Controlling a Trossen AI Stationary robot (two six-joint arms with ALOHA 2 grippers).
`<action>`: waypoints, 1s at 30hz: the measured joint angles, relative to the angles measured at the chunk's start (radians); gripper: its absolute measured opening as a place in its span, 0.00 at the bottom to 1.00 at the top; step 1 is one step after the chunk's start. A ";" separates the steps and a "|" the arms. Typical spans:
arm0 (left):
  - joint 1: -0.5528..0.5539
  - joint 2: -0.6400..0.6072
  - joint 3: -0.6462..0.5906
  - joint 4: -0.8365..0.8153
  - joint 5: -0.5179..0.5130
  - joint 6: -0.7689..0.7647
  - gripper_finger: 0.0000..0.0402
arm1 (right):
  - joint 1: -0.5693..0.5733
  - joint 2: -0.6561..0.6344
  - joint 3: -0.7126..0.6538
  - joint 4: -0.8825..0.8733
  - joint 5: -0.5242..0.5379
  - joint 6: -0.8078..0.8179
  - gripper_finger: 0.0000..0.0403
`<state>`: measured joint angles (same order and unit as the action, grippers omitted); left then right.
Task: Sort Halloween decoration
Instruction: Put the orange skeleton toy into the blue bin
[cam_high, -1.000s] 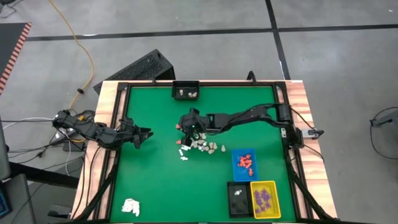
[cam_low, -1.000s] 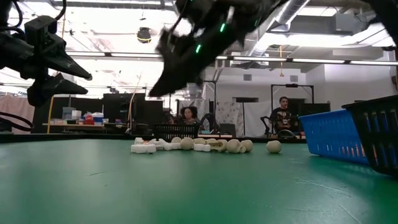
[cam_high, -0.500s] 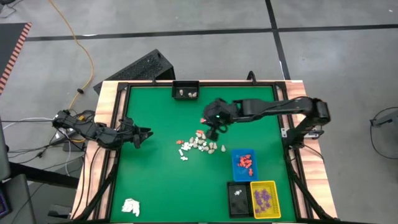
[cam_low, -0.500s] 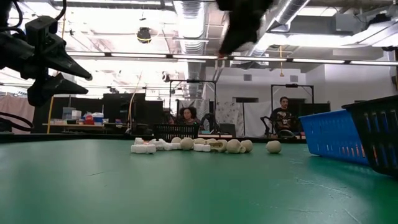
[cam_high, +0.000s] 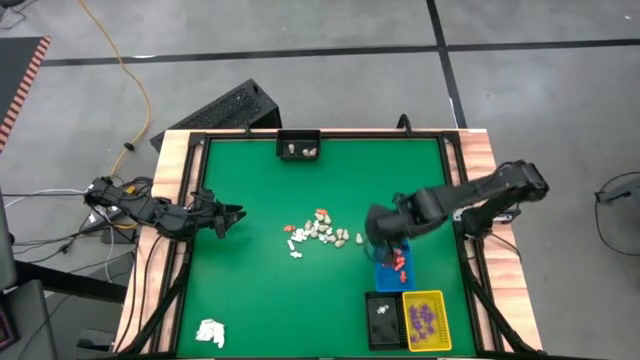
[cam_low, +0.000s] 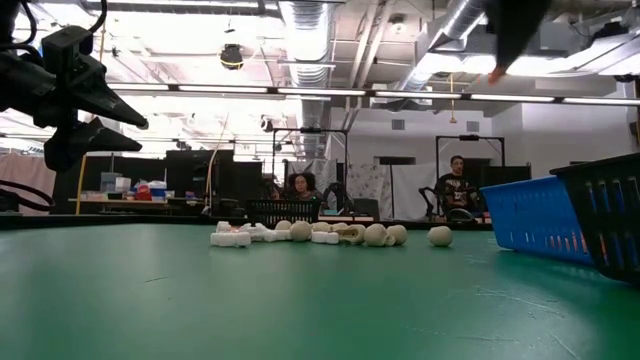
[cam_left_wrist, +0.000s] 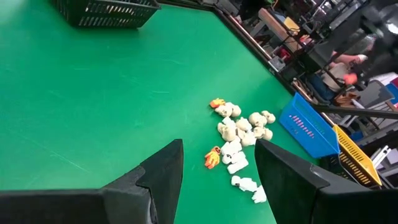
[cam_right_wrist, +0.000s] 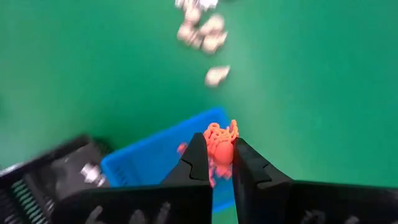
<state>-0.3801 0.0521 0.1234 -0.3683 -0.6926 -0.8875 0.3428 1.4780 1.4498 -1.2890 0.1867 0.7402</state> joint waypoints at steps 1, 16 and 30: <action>0.000 0.000 0.000 0.000 0.000 0.000 0.47 | 0.030 0.007 0.000 -0.009 -0.001 0.036 0.08; 0.000 0.000 0.000 0.000 -0.006 0.007 0.47 | 0.270 0.071 -0.053 -0.072 -0.010 0.430 0.08; 0.000 0.000 0.000 0.000 -0.007 0.003 0.47 | 0.208 0.073 -0.159 0.014 -0.105 0.296 0.08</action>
<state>-0.3801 0.0521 0.1234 -0.3686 -0.6998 -0.8842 0.5510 1.5505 1.2910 -1.2746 0.0814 1.0357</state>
